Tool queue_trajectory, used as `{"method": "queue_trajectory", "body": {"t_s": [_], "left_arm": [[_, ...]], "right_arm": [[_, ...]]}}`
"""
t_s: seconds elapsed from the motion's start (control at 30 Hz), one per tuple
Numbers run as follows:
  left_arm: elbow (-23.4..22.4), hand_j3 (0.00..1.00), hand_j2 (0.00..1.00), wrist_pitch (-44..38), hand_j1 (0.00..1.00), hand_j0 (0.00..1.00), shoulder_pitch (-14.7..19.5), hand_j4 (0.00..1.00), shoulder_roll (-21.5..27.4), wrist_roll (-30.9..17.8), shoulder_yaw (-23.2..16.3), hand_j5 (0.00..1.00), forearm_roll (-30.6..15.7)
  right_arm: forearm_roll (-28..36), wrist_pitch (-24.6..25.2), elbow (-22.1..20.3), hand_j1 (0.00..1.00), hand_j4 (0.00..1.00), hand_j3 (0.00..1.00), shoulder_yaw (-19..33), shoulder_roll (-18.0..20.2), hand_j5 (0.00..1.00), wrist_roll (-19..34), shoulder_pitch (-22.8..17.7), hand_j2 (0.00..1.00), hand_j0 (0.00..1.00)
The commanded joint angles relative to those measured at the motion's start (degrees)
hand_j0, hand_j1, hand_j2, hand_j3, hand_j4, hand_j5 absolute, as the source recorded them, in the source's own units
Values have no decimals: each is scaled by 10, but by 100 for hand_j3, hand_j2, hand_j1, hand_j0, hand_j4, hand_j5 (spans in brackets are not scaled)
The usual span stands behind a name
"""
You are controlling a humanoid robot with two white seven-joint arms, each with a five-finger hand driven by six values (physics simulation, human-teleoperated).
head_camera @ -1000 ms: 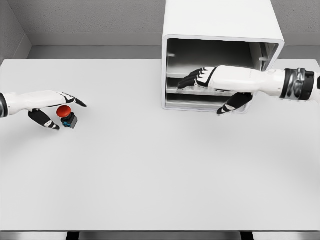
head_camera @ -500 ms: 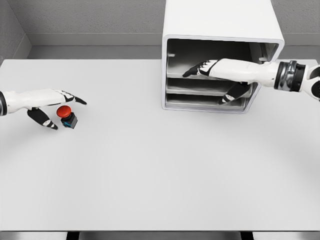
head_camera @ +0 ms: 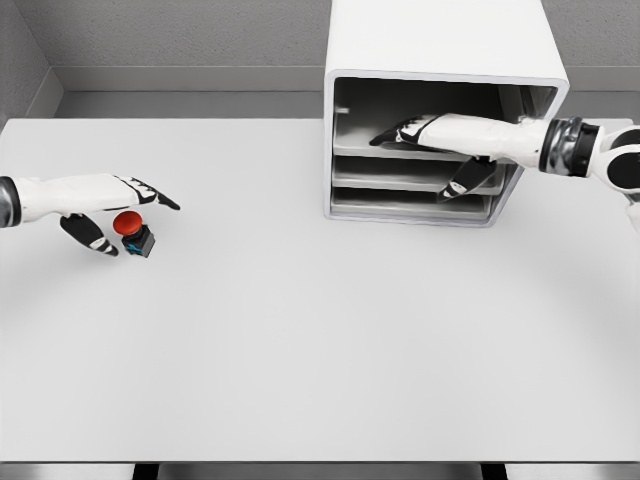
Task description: Slide open multi-storey tabletop storage cabinets and put open load switch and slide close multi-storey tabletop storage cabinets
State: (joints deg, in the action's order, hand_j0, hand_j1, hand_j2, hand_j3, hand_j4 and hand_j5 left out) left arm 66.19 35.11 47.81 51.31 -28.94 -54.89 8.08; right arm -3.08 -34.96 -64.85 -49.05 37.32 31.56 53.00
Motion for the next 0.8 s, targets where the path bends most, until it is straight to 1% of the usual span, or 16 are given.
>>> {"method": "queue_trajectory", "body": {"t_s": [0.0,0.07,0.27,0.3,0.4,0.5,0.53,0.6,0.77], "left_arm": [[3,85,85,-1,85,85,0,85,1,0,1,85,-3],[3,85,85,-1,85,85,0,85,6,0,1,85,-3],[5,85,85,-1,85,85,-2,85,10,-1,-1,85,-2],[9,82,82,-1,82,82,-2,82,10,-1,-1,82,-2],[16,81,81,-1,81,81,-3,81,11,-1,-1,81,-3],[16,76,76,-1,76,76,-3,76,12,-1,-2,76,-3],[16,76,76,-1,76,76,-4,76,12,-1,-2,76,-3],[16,73,73,-1,73,73,-3,73,12,-1,-13,73,-2],[15,66,66,-1,66,66,-3,66,18,-1,-14,66,-3]], "right_arm": [[0,0,2,100,100,100,-1,-5,100,1,-1,100,100],[-12,0,3,100,100,100,0,-5,100,1,-4,100,100],[-16,0,0,100,100,100,-1,-3,100,1,-9,100,100],[-16,0,0,100,100,100,-1,-3,100,1,-9,100,100],[-16,0,-3,100,100,100,0,-1,100,1,-11,100,100],[-17,0,-5,100,100,100,0,-1,100,1,-15,100,100],[-17,0,-5,100,100,100,0,-1,100,1,-15,100,100],[-16,0,-5,100,100,100,0,-3,100,1,-16,100,100],[-17,0,-8,100,100,100,0,-5,100,1,-20,100,100]]}}
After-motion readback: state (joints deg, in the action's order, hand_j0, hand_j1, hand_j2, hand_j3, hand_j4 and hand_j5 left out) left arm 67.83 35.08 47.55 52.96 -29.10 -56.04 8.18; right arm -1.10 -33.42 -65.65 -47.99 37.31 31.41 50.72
